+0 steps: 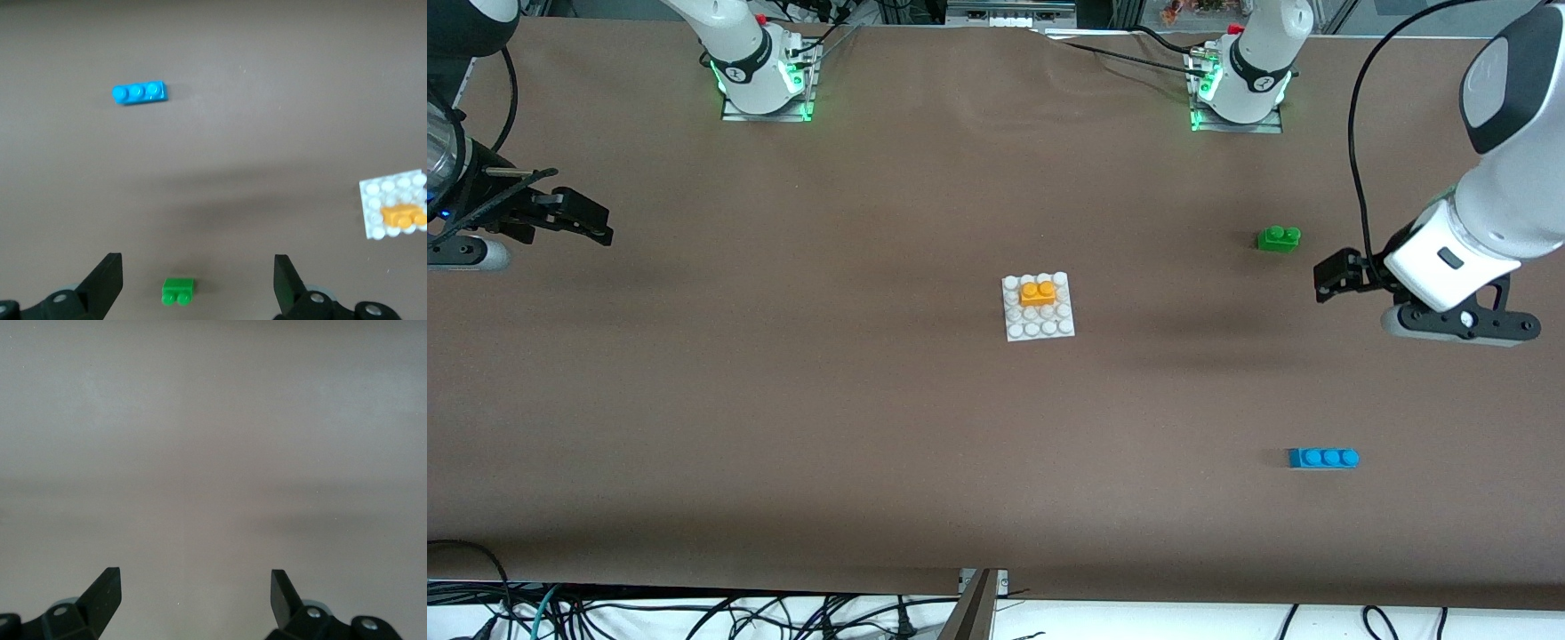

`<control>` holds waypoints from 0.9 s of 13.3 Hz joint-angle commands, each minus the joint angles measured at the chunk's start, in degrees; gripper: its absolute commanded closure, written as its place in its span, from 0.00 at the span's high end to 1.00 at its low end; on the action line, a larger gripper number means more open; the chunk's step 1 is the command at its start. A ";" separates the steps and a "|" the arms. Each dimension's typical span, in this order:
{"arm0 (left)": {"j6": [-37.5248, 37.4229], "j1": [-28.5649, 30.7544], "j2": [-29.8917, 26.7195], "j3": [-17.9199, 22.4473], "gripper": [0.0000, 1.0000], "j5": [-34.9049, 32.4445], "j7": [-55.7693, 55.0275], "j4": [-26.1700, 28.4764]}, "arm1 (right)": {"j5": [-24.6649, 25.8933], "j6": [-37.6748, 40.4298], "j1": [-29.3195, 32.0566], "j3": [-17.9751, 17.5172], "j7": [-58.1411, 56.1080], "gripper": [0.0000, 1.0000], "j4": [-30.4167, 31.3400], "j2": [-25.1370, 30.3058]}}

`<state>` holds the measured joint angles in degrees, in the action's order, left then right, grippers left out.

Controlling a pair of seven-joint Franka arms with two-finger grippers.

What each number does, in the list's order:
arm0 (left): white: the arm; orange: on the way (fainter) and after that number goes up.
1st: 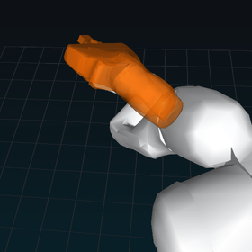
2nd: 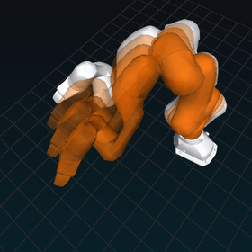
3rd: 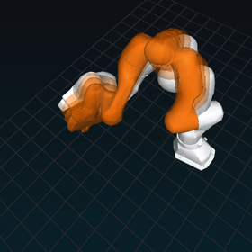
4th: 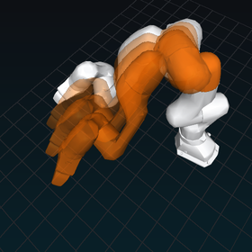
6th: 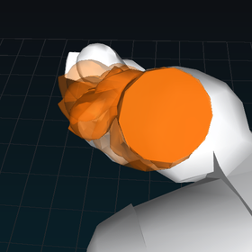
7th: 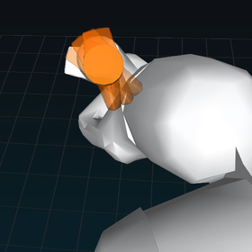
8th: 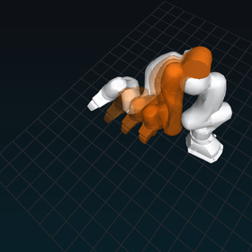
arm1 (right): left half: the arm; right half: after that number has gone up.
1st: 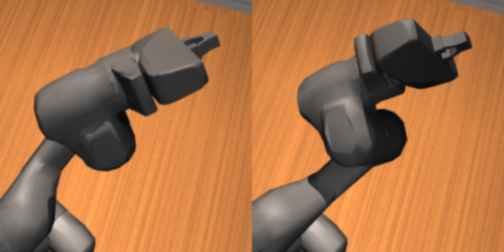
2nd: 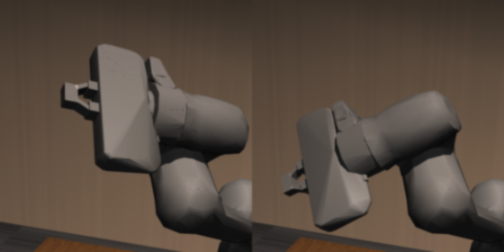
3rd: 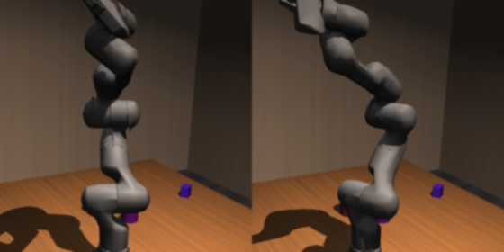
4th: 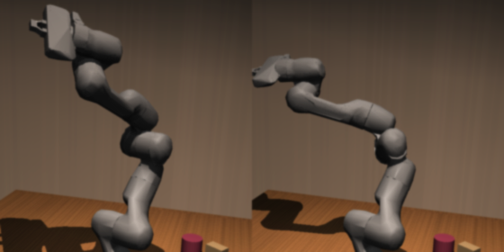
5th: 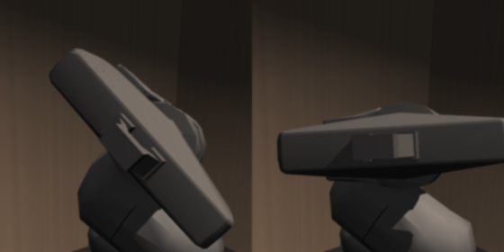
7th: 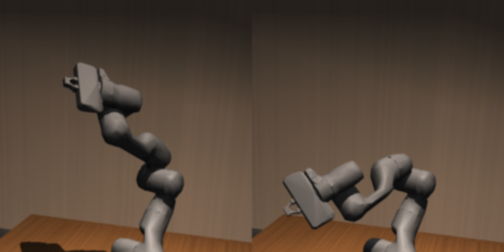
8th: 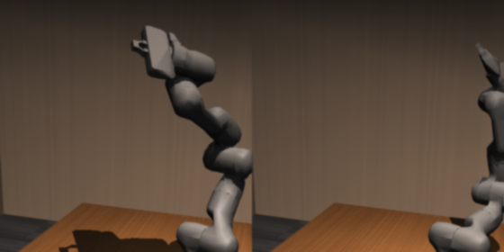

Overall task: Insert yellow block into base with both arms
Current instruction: 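Open the left gripper and lift it away from the plate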

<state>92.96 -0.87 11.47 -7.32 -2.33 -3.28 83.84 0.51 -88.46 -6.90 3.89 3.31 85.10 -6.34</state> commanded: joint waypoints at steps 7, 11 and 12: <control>4.69 1.84 -11.90 1.17 1.00 2.51 -1.03 15.72 | 0.01 0.13 0.22 0.07 -0.85 0.99 0.15 0.98; 5.13 -0.36 -12.35 3.01 1.00 2.41 -0.94 16.53 | -0.07 0.22 0.22 -0.11 -0.77 0.99 0.15 0.98; 5.04 -0.36 -12.35 3.02 1.00 2.41 -0.86 16.53 | -0.07 0.22 0.22 -0.11 -0.77 0.99 0.15 0.98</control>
<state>96.82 -0.26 0.77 -5.53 1.41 -4.08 98.43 0.51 -88.47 -6.89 4.03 3.31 85.08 -6.34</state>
